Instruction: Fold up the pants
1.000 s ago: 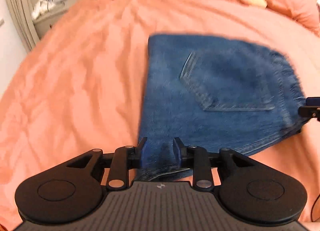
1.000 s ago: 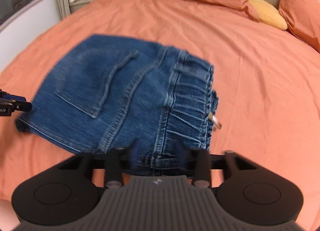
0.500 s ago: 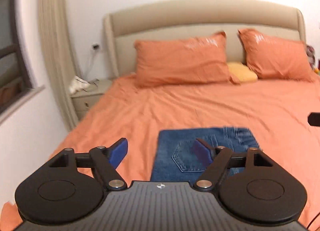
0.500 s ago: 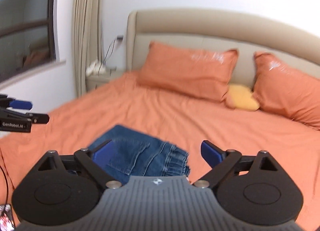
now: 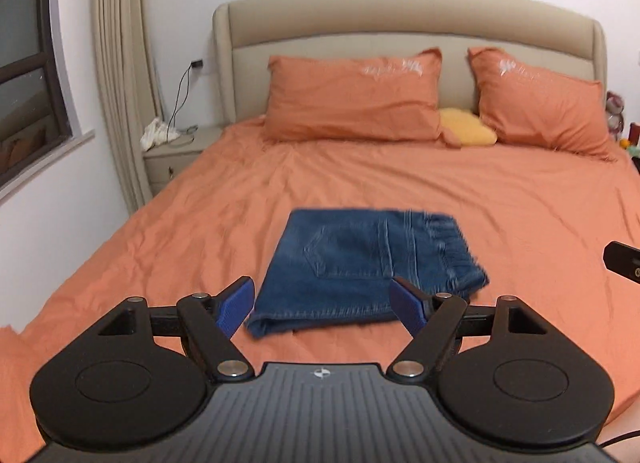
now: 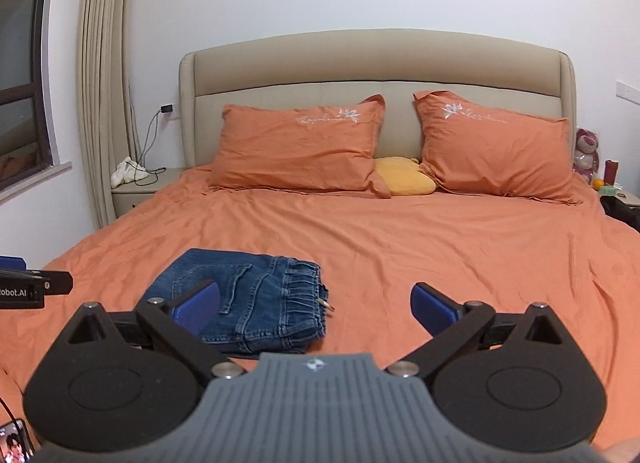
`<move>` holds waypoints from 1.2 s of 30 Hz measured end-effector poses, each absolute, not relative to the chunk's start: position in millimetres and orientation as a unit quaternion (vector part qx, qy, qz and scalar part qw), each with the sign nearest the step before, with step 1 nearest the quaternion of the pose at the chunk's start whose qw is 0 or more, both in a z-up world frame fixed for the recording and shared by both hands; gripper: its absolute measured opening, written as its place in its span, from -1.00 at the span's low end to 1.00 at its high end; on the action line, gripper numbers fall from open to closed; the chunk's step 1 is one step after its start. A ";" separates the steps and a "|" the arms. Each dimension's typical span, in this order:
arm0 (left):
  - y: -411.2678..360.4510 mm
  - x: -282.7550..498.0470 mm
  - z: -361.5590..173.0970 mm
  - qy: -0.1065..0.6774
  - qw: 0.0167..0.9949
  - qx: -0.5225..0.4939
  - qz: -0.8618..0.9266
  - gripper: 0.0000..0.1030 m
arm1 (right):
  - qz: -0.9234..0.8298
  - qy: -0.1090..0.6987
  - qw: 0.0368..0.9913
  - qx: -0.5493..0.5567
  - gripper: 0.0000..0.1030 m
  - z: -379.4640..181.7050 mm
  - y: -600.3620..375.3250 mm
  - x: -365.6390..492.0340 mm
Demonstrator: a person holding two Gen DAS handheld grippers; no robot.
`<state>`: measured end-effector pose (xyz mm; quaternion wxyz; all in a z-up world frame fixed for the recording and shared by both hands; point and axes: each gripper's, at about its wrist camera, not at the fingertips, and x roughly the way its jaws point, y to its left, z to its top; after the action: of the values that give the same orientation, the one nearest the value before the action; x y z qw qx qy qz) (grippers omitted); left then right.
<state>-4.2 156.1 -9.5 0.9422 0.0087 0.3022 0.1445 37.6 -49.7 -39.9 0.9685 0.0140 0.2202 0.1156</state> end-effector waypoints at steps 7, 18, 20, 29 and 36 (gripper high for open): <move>144.4 -0.7 -31.6 0.349 0.928 0.002 0.132 0.74 | 0.121 0.270 0.955 0.018 0.89 -66.3 -41.8 47.2; 140.5 2.6 -37.7 0.367 0.921 0.000 0.130 0.74 | 0.121 0.285 0.951 0.023 0.89 -69.4 -36.2 64.1; 140.8 2.7 -37.4 0.366 0.921 -0.001 0.131 0.74 | 0.120 0.285 0.951 0.024 0.89 -69.7 -37.0 63.7; 139.7 2.5 -35.4 0.365 0.922 0.000 0.129 0.74 | 0.120 0.275 0.954 0.014 0.89 -65.2 -37.3 63.5; 139.8 1.4 -34.5 0.365 0.922 0.000 0.130 0.74 | 0.124 0.269 0.955 0.016 0.89 -63.6 -37.9 60.3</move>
<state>1.4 139.8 -34.5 0.9221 0.0002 0.3645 0.1298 60.3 -37.9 -63.6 0.9551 0.0162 0.2690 0.1235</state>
